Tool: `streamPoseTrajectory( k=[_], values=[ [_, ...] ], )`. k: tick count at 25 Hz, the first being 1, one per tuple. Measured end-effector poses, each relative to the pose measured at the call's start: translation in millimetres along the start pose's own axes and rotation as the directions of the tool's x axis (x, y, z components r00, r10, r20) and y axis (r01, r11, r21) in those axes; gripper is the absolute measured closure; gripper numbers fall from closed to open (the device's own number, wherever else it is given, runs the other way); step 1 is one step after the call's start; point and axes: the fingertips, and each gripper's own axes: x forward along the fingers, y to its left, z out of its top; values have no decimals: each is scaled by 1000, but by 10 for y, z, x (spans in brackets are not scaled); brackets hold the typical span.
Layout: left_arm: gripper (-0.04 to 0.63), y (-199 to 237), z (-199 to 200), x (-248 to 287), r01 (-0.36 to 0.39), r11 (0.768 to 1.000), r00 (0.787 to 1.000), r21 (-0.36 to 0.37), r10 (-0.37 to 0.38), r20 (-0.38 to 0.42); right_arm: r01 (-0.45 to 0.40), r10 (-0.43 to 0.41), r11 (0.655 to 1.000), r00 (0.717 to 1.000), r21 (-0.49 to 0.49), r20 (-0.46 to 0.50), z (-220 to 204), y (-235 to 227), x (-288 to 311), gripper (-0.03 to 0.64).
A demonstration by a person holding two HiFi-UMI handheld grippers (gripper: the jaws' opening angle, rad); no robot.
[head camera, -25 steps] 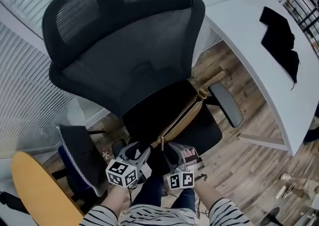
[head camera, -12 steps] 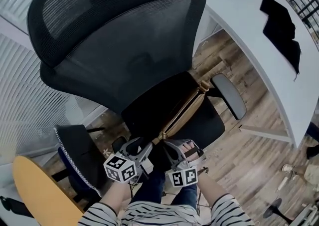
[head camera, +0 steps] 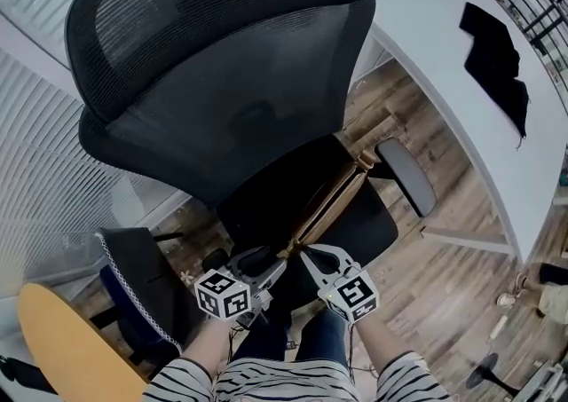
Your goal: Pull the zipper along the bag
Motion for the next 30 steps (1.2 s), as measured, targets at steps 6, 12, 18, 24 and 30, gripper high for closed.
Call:
streamPoseTrajectory(
  k=[6,12,18,24,30],
  values=[
    [397,14,-85,131,0,1000,1000,-22,-1,-28,-52,39,916,998,398,42,-31,-200,-1,580],
    [425,47,-55,213,-16,995,1000,-101,16,-2,-24,42,928,998,372,-40,-74,-317,78,580],
    [549,6,-79,220,11,987,1000,-160,-11,1,4,38,956,990,294,-139,-112,-399,92,580],
    [552,-21,-146,196,4,968,999,-252,5,35,30,16,973,980,229,-199,-155,-493,135,580],
    [552,5,-165,167,-40,967,998,-253,51,38,36,2,986,973,162,-229,-169,-564,215,580]
  ],
)
